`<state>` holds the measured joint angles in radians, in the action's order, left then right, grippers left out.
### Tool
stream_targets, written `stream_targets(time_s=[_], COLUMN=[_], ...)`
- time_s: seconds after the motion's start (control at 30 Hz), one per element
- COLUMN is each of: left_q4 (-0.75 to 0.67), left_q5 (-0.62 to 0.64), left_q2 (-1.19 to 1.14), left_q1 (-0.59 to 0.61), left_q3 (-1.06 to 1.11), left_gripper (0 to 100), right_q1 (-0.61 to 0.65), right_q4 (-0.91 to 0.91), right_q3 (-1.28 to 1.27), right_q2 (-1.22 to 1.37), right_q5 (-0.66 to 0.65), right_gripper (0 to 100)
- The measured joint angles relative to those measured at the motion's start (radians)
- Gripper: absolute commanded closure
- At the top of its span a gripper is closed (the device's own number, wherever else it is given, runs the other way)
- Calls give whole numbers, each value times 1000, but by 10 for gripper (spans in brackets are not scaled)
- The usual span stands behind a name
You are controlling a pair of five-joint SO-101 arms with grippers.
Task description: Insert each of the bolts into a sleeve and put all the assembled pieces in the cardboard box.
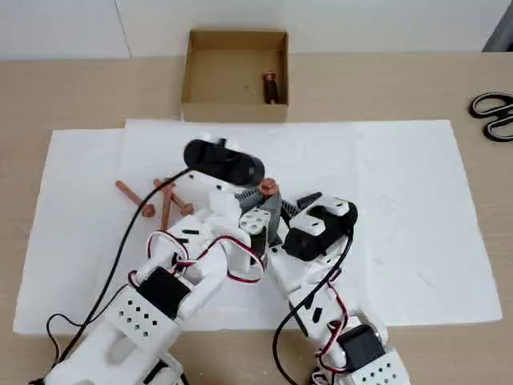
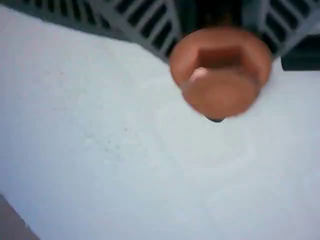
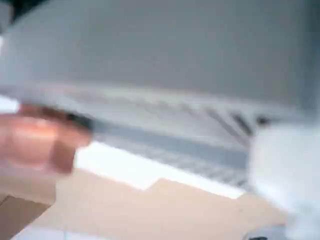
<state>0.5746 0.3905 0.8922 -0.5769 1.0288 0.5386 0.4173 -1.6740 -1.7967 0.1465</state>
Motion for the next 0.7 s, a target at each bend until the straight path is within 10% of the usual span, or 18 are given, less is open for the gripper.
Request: stream_targets(time_s=[0.37, 0.7], left_q4=[2, 147], left_q5=[-11, -12], left_q2=[5, 5], left_q1=[-2, 84], left_q3=[3, -167], left_gripper=[717, 712], right_q1=[-5, -2], right_q4=[0, 3], right_q3=[0, 0], right_q2=[-2, 0], right_q5=[0, 2], right_gripper=[995, 995])
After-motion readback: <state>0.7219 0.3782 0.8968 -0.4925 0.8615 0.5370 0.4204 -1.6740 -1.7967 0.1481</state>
